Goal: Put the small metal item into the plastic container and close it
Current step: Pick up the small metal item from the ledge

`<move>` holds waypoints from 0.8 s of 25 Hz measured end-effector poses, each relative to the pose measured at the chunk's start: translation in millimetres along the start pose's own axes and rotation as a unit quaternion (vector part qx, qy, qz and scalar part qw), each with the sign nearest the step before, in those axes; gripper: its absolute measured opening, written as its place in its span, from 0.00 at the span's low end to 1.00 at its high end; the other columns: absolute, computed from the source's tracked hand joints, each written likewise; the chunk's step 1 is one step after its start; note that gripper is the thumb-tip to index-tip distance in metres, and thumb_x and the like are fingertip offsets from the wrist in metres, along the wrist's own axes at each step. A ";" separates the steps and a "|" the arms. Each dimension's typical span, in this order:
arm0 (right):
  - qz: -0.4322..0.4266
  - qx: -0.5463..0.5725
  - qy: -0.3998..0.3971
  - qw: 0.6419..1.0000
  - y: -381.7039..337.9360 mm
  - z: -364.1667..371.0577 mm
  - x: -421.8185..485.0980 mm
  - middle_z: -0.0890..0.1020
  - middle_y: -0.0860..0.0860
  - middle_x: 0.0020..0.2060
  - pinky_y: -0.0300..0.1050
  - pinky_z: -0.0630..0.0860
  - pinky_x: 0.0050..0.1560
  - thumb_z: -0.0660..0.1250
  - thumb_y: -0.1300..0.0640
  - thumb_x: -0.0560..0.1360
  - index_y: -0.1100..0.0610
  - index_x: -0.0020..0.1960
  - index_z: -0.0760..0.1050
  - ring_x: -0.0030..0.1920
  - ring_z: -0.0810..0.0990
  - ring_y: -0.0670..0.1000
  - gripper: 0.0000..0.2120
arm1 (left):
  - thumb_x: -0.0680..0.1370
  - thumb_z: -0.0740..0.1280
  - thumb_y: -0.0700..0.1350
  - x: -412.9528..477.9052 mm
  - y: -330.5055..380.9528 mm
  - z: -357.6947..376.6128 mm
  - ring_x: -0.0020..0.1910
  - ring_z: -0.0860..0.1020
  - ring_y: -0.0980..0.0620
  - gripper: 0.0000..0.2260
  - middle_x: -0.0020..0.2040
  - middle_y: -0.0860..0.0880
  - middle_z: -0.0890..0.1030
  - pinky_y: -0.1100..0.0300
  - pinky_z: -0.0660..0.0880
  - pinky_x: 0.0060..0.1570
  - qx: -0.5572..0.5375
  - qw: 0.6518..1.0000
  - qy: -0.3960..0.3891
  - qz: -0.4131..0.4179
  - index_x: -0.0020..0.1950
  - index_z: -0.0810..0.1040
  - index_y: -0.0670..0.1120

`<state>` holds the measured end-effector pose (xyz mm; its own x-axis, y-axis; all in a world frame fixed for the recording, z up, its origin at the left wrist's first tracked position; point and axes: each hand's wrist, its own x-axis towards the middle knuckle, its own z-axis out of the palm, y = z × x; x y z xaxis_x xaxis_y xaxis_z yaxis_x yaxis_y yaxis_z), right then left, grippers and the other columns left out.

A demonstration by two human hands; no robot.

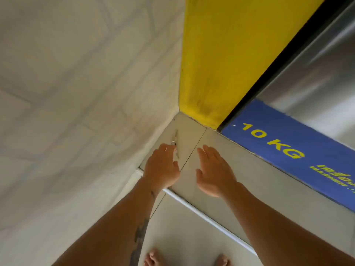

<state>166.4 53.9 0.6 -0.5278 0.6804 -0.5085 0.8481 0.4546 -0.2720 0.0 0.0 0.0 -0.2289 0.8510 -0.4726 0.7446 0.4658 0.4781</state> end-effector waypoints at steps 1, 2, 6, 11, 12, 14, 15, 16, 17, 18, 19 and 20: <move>-0.003 -0.021 0.015 1.000 7.2 14.0 15.4 0.53 0.56 0.78 0.50 0.55 0.74 0.57 0.52 0.79 0.59 0.78 0.49 0.77 0.51 0.57 0.31 | 0.79 0.61 0.46 16.4 -5.9 10.2 0.71 0.68 0.47 0.24 0.74 0.50 0.64 0.55 0.67 0.67 0.031 0.999 0.008 0.023 0.75 0.63 0.50; -0.003 -0.021 0.033 0.999 14.2 26.1 29.4 0.52 0.57 0.79 0.51 0.54 0.75 0.57 0.52 0.79 0.59 0.78 0.49 0.78 0.50 0.57 0.32 | 0.78 0.62 0.46 29.8 -11.4 18.3 0.72 0.65 0.46 0.26 0.76 0.49 0.61 0.54 0.67 0.68 0.065 0.997 0.020 0.044 0.76 0.61 0.51; -0.008 -0.065 0.050 0.997 32.6 69.9 70.6 0.51 0.59 0.79 0.57 0.56 0.75 0.57 0.51 0.78 0.59 0.79 0.49 0.78 0.49 0.59 0.33 | 0.75 0.66 0.48 71.6 -37.9 49.7 0.78 0.53 0.46 0.32 0.82 0.50 0.47 0.49 0.61 0.74 0.132 0.983 0.019 0.129 0.78 0.58 0.55; 0.009 -0.049 0.105 0.993 34.4 108.5 81.7 0.51 0.58 0.79 0.60 0.50 0.76 0.54 0.51 0.73 0.59 0.79 0.50 0.79 0.47 0.58 0.37 | 0.70 0.65 0.46 91.6 -56.5 73.6 0.73 0.63 0.45 0.23 0.75 0.48 0.64 0.49 0.66 0.66 0.148 0.977 0.085 0.130 0.66 0.73 0.54; 0.014 -0.044 0.116 0.992 32.6 112.1 82.6 0.50 0.58 0.79 0.60 0.49 0.76 0.55 0.50 0.72 0.59 0.79 0.50 0.79 0.46 0.58 0.38 | 0.69 0.64 0.44 93.3 -57.2 77.1 0.68 0.67 0.45 0.18 0.70 0.47 0.69 0.50 0.70 0.61 0.136 0.975 0.111 0.137 0.59 0.75 0.52; 0.016 -0.042 0.125 0.991 32.2 114.8 84.1 0.51 0.58 0.79 0.61 0.48 0.76 0.54 0.50 0.71 0.59 0.79 0.50 0.79 0.46 0.58 0.39 | 0.69 0.65 0.41 97.6 -59.2 78.1 0.57 0.72 0.43 0.10 0.58 0.45 0.74 0.50 0.76 0.50 0.133 0.968 0.147 0.154 0.49 0.76 0.47; 0.012 -0.043 0.128 0.991 33.2 115.3 85.1 0.51 0.58 0.79 0.61 0.49 0.76 0.54 0.50 0.71 0.59 0.79 0.50 0.79 0.46 0.58 0.39 | 0.68 0.66 0.39 101.2 -58.7 76.6 0.53 0.73 0.42 0.09 0.55 0.44 0.74 0.50 0.77 0.45 0.144 0.964 0.154 0.162 0.47 0.76 0.45; 0.010 -0.041 0.129 0.991 33.9 114.3 85.0 0.52 0.58 0.79 0.61 0.49 0.76 0.53 0.50 0.71 0.59 0.79 0.50 0.79 0.47 0.58 0.38 | 0.68 0.67 0.37 105.9 -59.0 74.7 0.51 0.73 0.42 0.09 0.53 0.43 0.74 0.50 0.77 0.42 0.155 0.961 0.158 0.166 0.47 0.75 0.44; 0.005 -0.042 0.127 0.991 34.5 113.8 84.4 0.52 0.58 0.79 0.60 0.50 0.76 0.53 0.50 0.71 0.59 0.79 0.51 0.79 0.48 0.58 0.38 | 0.68 0.68 0.35 109.4 -59.1 73.0 0.49 0.73 0.41 0.10 0.53 0.42 0.74 0.51 0.77 0.40 0.161 0.961 0.156 0.164 0.48 0.75 0.43; 0.005 -0.039 0.113 0.993 34.7 111.9 82.3 0.52 0.57 0.79 0.60 0.50 0.76 0.53 0.51 0.71 0.59 0.79 0.51 0.79 0.48 0.58 0.38 | 0.69 0.67 0.34 111.0 -58.5 71.7 0.48 0.73 0.42 0.10 0.53 0.41 0.74 0.52 0.76 0.38 0.155 0.964 0.151 0.153 0.49 0.74 0.42; 0.003 -0.038 0.097 0.995 34.6 106.8 81.4 0.51 0.57 0.79 0.59 0.49 0.76 0.53 0.51 0.72 0.59 0.79 0.49 0.79 0.47 0.58 0.37 | 0.71 0.66 0.34 110.1 -54.8 68.2 0.47 0.73 0.43 0.10 0.53 0.41 0.73 0.53 0.75 0.37 0.135 0.972 0.139 0.132 0.50 0.73 0.42; 0.001 -0.030 0.079 0.996 33.8 96.5 81.5 0.48 0.56 0.80 0.58 0.49 0.77 0.54 0.51 0.74 0.58 0.79 0.47 0.79 0.45 0.57 0.37 | 0.73 0.65 0.34 106.4 -49.6 62.1 0.45 0.72 0.44 0.09 0.52 0.42 0.73 0.54 0.73 0.37 0.101 0.981 0.127 0.107 0.51 0.71 0.42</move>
<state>156.6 69.2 -128.9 -0.5306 0.7609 -0.3735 0.8475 0.4830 -0.2199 -22.3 52.4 -120.0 -0.1836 0.9691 -0.1647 0.8956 0.2340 0.3783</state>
